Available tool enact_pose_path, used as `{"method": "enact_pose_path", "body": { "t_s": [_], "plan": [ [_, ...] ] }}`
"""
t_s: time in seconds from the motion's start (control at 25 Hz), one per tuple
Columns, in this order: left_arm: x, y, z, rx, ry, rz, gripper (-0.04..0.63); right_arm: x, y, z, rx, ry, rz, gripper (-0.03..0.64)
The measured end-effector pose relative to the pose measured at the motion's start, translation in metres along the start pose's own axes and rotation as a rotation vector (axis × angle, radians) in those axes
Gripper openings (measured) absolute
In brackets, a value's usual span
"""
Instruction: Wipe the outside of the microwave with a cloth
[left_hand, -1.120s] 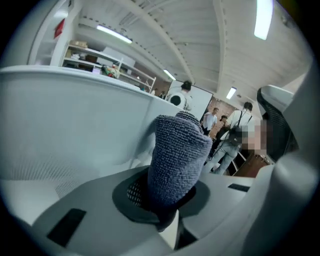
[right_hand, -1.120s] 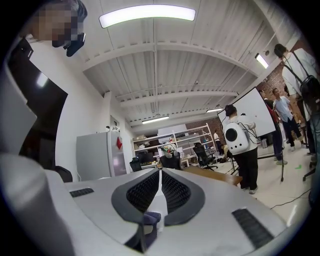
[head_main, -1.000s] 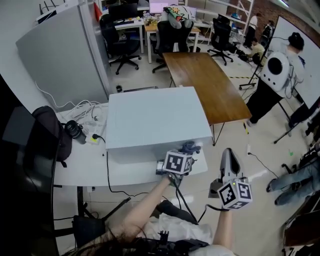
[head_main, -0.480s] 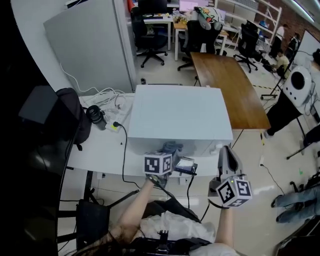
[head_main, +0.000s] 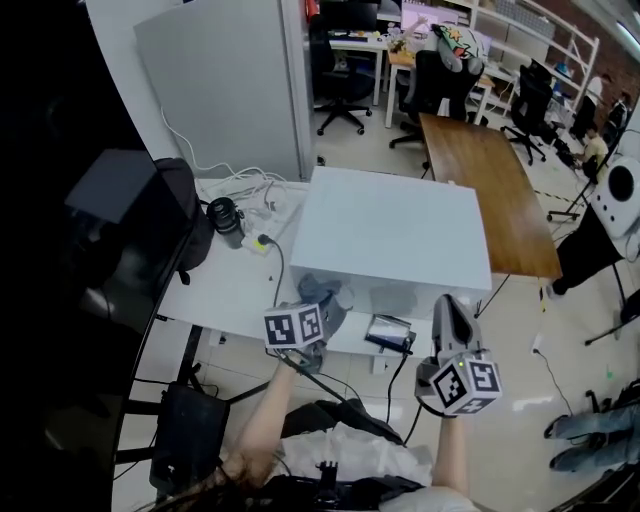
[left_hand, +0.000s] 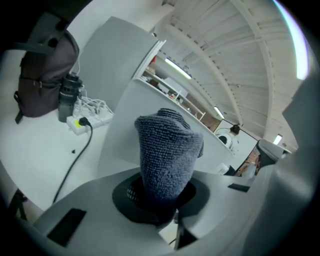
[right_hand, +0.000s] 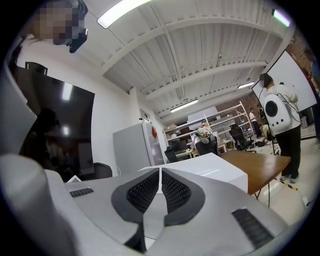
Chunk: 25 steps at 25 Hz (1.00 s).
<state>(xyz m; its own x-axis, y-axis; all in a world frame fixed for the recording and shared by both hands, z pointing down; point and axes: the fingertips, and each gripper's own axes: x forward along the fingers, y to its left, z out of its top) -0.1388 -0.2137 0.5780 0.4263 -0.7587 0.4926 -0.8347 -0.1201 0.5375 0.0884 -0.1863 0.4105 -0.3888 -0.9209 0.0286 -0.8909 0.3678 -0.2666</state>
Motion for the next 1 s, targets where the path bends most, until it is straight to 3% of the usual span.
{"method": "enact_pose_path", "body": {
  "t_s": [0.08,0.16,0.4,0.52,0.76,1.0],
  "plan": [
    [0.012,-0.032,-0.012,-0.011,0.028,-0.085,0.051,-0.006,-0.008,0.003,-0.003,-0.007,-0.021,0.031],
    [0.029,-0.071,-0.030,0.027,0.081,-0.167,0.051,-0.013,-0.017,0.005,-0.008,-0.012,-0.048,0.031],
    [0.087,-0.175,-0.103,0.309,0.245,-0.343,0.051,-0.039,-0.052,0.001,-0.014,-0.011,-0.146,0.031],
    [0.110,-0.211,-0.133,0.390,0.300,-0.411,0.051,-0.051,-0.065,-0.005,-0.011,-0.002,-0.185,0.031],
    [0.149,-0.230,-0.170,0.426,0.390,-0.399,0.051,-0.067,-0.081,-0.023,0.004,0.031,-0.235,0.031],
    [0.165,-0.184,-0.153,0.345,0.305,-0.250,0.051,-0.067,-0.080,-0.031,0.003,0.060,-0.227,0.031]
  ]
}}
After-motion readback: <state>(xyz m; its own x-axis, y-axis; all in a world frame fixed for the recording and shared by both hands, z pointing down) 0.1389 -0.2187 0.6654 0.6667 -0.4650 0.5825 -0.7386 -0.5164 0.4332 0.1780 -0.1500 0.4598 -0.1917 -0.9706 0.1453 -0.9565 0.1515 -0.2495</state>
